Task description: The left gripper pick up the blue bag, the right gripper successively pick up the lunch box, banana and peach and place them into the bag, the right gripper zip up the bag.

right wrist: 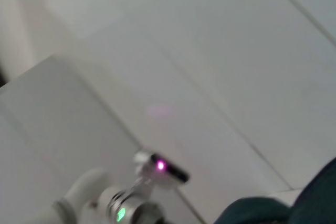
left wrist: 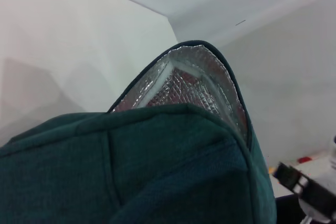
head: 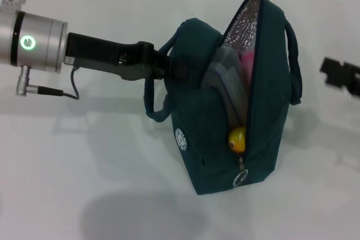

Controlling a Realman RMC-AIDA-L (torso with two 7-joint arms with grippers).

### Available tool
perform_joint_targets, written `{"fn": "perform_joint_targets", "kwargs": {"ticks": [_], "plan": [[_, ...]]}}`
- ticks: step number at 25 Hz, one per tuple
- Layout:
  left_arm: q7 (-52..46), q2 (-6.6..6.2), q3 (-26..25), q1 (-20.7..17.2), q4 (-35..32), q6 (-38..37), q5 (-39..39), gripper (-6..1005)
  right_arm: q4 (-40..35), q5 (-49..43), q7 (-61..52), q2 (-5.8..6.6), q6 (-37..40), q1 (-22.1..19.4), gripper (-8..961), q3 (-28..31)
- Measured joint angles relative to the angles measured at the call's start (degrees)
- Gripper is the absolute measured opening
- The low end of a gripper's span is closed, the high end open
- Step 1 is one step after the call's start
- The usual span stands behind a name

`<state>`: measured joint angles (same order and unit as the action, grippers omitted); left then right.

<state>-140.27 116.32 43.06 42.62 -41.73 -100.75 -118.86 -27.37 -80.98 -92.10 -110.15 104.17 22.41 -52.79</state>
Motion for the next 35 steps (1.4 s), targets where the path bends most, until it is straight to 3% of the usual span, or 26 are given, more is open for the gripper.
{"fn": "perform_joint_targets", "kwargs": {"ticks": [5,7,8,10,12,18,35], "plan": [[0.86,0.07,0.37,-0.25,1.24,0.40,-0.22,40,0.33,-6.93,14.61,-0.97,5.49,-2.31,739,-1.27],[0.92,0.15,0.37,-0.54,1.24,0.68,-0.32,40,0.69,-13.86,20.93,-2.74,5.32,-2.78,783,-1.32],[0.93,0.18,0.37,-0.64,1.24,0.71,-0.32,40,0.69,-13.86,20.93,-2.74,5.32,-2.78,805,-1.32],[1.02,0.27,0.35,-0.97,1.24,0.76,-0.20,40,0.76,-16.41,24.22,-4.24,4.13,-2.99,849,-1.40],[1.08,0.34,0.22,-1.10,1.24,0.80,-0.05,40,1.80,-17.01,27.08,-4.98,3.10,-2.76,872,-2.37],[1.51,0.61,0.00,-1.22,1.22,0.91,0.08,40,6.76,-16.18,32.25,-5.52,-2.30,-0.24,873,-5.97],[1.75,1.07,-0.07,-1.10,1.21,0.99,0.85,40,9.45,-14.31,32.78,-5.97,-13.52,4.27,871,-14.86]]}}
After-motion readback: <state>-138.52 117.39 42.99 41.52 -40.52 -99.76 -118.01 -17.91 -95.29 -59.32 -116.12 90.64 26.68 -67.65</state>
